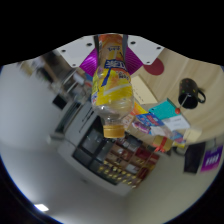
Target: Pour water
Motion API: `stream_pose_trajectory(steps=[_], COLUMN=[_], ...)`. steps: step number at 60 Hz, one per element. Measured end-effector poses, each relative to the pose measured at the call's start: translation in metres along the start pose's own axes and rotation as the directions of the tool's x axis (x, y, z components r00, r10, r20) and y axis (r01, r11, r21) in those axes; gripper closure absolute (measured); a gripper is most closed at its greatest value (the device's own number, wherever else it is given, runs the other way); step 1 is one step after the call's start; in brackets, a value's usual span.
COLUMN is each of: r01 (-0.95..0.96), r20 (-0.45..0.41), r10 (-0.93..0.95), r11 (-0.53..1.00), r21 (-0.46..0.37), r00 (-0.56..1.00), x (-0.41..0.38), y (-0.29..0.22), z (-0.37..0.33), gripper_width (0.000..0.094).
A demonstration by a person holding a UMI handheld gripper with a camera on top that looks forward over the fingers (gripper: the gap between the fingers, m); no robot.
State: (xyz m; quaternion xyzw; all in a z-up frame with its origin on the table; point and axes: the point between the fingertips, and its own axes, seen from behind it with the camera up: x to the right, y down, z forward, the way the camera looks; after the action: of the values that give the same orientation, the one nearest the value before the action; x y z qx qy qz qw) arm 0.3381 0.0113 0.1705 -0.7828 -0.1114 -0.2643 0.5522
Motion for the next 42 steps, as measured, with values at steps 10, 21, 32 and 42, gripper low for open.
stream_pose_trajectory(steps=[10,21,32,42], r01=[0.627,0.978,0.976,0.967], r20=[-0.066,-0.054,-0.014,0.036], r10=[-0.625,-0.980,-0.981,-0.971], r11=[0.779,0.194,-0.193,-0.241], r21=[0.008,-0.079,-0.105,-0.089], r00=[0.778,0.190,-0.195,-0.238], x=[-0.027,-0.082,-0.105,-0.101], y=[-0.079,-0.084,-0.087,-0.068], z=[0.022,0.045,0.051,0.017], gripper_width=[0.0617,0.0613,0.0617,0.0617])
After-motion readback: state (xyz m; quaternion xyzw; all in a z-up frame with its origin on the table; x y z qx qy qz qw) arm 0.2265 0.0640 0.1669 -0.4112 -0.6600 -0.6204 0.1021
